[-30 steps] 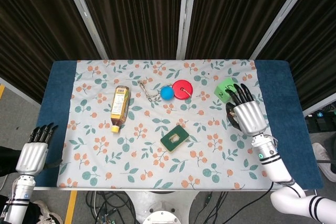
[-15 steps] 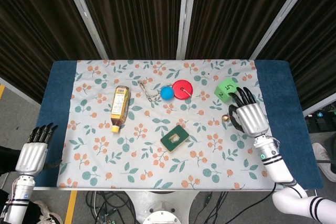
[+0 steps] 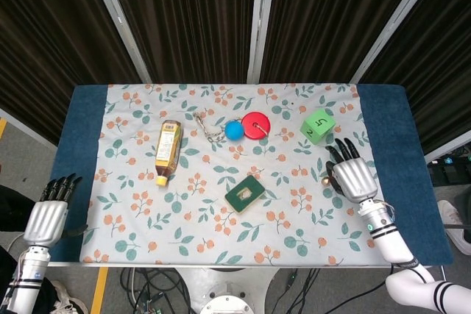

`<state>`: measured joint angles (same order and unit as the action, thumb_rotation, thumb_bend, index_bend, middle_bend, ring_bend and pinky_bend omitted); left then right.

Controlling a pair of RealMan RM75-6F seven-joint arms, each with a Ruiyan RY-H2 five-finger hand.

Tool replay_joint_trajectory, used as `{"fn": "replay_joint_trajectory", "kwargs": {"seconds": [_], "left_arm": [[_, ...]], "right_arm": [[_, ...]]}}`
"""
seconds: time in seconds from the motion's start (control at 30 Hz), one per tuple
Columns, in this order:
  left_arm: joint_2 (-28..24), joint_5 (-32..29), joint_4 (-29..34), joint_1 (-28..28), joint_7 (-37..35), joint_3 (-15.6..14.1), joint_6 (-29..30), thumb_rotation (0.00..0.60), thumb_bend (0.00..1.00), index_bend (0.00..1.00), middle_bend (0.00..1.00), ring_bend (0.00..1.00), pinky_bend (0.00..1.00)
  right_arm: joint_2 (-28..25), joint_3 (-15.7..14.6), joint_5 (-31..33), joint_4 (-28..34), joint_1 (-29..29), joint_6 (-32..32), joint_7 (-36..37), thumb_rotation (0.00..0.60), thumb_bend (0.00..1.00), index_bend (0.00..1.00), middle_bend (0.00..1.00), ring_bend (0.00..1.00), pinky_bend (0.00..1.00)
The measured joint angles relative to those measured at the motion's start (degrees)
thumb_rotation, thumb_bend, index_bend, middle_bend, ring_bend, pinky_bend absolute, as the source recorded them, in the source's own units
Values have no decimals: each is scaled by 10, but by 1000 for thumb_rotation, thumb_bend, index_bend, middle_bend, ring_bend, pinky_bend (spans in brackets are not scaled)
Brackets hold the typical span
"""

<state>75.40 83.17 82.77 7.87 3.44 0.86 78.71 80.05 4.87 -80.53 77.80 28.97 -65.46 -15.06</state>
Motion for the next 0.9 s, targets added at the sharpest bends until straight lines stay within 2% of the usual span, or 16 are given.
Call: {"fn": "replay_joint_trajectory", "kwargs": {"seconds": [0.3, 0.4, 0.5, 0.6, 0.67, 0.73, 0.9], "left_arm": [[-4, 1, 3, -2, -1, 1, 4, 600, 0, 0, 0, 0, 7], [-5, 1, 3, -2, -2, 1, 5, 600, 0, 0, 0, 0, 7], [-5, 1, 3, -3, -4, 1, 6, 600, 0, 0, 0, 0, 7], [-5, 1, 2, -3, -5, 1, 7, 600, 0, 0, 0, 0, 7], [-5, 1, 2, -3, -6, 1, 7, 600, 0, 0, 0, 0, 7], [-5, 1, 1, -3, -6, 1, 7, 600, 0, 0, 0, 0, 7], [-5, 2, 2, -4, -5, 1, 9, 600, 0, 0, 0, 0, 7]], "right_arm": [[41, -4, 12, -37, 12, 33, -16, 600, 393, 921, 178, 0, 0], [47, -4, 15, -41, 14, 40, -22, 600, 334, 868, 151, 0, 0], [46, -7, 15, -41, 16, 46, -26, 600, 244, 731, 95, 0, 0], [40, -6, 19, -36, 16, 50, -26, 600, 124, 391, 18, 0, 0], [35, -5, 22, -30, 15, 50, -24, 600, 43, 104, 0, 0, 0], [28, -2, 23, -24, 13, 46, -19, 600, 9, 5, 0, 0, 0], [7, 1, 17, -5, -1, 14, -2, 600, 0, 0, 0, 0, 0]]}}
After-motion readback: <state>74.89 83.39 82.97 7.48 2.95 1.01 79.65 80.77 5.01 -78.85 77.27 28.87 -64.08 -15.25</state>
